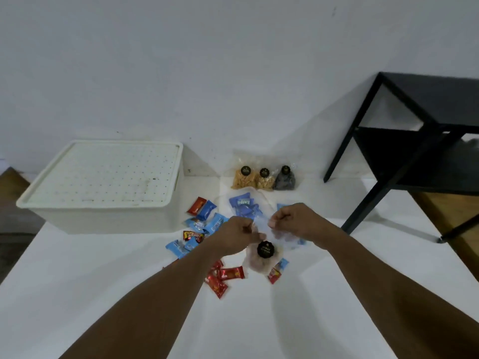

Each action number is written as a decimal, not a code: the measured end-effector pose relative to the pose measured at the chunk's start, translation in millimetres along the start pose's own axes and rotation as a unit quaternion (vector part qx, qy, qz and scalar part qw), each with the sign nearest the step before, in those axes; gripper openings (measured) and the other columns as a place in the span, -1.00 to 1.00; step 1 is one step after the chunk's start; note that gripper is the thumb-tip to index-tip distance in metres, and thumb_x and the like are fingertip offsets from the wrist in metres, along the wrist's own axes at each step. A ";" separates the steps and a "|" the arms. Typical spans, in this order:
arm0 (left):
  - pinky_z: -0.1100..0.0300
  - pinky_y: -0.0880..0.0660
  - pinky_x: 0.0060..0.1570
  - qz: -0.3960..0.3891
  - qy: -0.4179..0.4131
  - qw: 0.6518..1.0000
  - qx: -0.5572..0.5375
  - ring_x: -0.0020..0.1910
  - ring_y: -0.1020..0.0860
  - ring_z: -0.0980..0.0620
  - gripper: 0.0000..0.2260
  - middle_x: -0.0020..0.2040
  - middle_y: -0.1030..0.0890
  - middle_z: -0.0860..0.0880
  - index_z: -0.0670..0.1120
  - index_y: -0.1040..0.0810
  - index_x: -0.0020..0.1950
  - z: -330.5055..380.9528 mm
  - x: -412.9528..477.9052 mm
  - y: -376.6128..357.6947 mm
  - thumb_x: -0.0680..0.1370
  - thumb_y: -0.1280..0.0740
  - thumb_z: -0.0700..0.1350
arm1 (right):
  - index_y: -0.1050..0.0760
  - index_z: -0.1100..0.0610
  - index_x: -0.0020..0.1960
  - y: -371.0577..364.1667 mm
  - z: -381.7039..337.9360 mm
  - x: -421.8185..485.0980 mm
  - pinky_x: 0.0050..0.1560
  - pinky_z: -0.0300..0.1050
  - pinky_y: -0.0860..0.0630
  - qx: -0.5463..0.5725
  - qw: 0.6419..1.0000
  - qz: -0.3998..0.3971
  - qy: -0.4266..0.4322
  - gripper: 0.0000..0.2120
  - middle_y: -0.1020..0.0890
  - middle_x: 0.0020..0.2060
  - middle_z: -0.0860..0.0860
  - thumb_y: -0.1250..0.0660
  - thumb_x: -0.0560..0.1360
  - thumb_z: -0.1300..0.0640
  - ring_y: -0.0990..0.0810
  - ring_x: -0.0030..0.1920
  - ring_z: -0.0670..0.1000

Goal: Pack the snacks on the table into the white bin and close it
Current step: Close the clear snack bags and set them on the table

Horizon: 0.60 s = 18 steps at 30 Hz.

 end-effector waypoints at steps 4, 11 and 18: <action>0.17 -0.37 -0.26 0.029 -0.049 0.994 -0.090 -0.27 -0.41 -0.01 -0.66 -0.29 -0.41 -0.16 -0.18 -0.44 -0.24 35.3 7.6 30.1 0.43 -0.53 0.00 | -0.63 0.29 -0.06 34.2 -32.3 -4.1 -0.18 -0.06 -0.54 -0.005 0.997 0.040 0.061 -0.81 -0.72 -0.17 0.23 -0.48 0.47 0.15 -0.67 -0.20 0.06; 0.35 -0.47 -0.35 0.067 -0.134 0.979 -0.138 -0.30 -0.58 0.08 -0.91 -0.26 -0.62 -0.13 -0.17 -0.63 -0.19 114.6 15.5 81.3 0.48 -0.50 -0.21 | -0.65 0.24 -0.12 62.7 -98.7 -0.6 -0.30 -0.20 -0.52 -0.066 0.987 0.064 0.130 -0.87 -0.69 -0.30 0.16 -0.46 0.48 0.16 -0.61 -0.31 -0.02; 0.11 -0.50 -0.16 0.111 -0.170 0.961 -0.188 -0.06 -0.71 -0.18 -0.88 -0.15 -0.69 -0.10 -0.13 -0.58 -0.13 152.0 17.7 118.7 0.56 -0.42 -0.12 | -0.65 0.21 -0.12 94.4 -137.2 2.2 -0.27 -0.29 -0.51 -0.022 0.980 0.103 0.169 -0.83 -0.69 -0.31 0.03 -0.45 0.49 0.09 -0.60 -0.30 -0.14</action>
Point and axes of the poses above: each hand's wrist, its own x-axis towards the middle knuckle, its own y-axis out of the back of the hand, z = x × y, the point moved 5 cm from there along x, towards the middle knuckle
